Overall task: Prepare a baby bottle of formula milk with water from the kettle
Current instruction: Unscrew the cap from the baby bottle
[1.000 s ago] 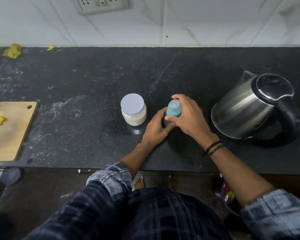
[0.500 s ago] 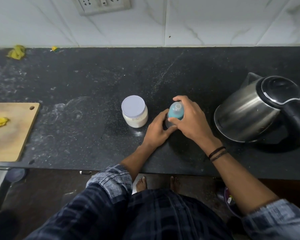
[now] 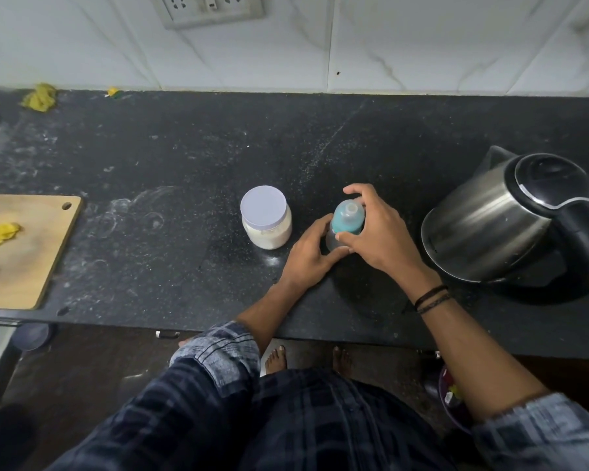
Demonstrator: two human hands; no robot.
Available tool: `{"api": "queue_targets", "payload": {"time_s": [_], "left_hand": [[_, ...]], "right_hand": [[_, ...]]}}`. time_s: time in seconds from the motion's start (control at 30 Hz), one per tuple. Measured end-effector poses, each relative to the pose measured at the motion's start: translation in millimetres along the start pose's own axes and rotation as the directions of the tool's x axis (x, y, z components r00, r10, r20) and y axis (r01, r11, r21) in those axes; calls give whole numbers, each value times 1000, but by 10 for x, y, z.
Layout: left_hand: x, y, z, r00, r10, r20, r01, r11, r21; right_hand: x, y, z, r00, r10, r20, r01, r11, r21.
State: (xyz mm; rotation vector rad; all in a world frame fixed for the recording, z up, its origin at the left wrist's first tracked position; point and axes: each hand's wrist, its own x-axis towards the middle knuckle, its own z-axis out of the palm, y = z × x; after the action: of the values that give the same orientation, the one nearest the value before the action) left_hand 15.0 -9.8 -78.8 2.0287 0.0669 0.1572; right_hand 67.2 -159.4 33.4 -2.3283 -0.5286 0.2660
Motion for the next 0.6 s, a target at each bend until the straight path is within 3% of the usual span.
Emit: {"api": "queue_targets", "payload": {"time_s": [0.1, 0.23, 0.4, 0.6], "left_hand": [[2, 10, -5, 1000, -1, -3, 1, 1000, -7], [-2, 21, -12, 1000, 4, -1, -4, 1000, -9], [2, 19, -8, 1000, -3, -1, 3, 1000, -16], [5, 22, -8, 1000, -4, -5, 4, 1000, -16]], "right_hand": [[-10, -11, -5, 1000, -4, 27, 3, 1000, 25], [-61, -15, 31, 998, -35, -43, 36, 999, 18], [-22, 2, -31, 999, -20, 42, 17, 998, 53], [-39, 10, 4, 999, -30, 9, 30, 999, 26]]}}
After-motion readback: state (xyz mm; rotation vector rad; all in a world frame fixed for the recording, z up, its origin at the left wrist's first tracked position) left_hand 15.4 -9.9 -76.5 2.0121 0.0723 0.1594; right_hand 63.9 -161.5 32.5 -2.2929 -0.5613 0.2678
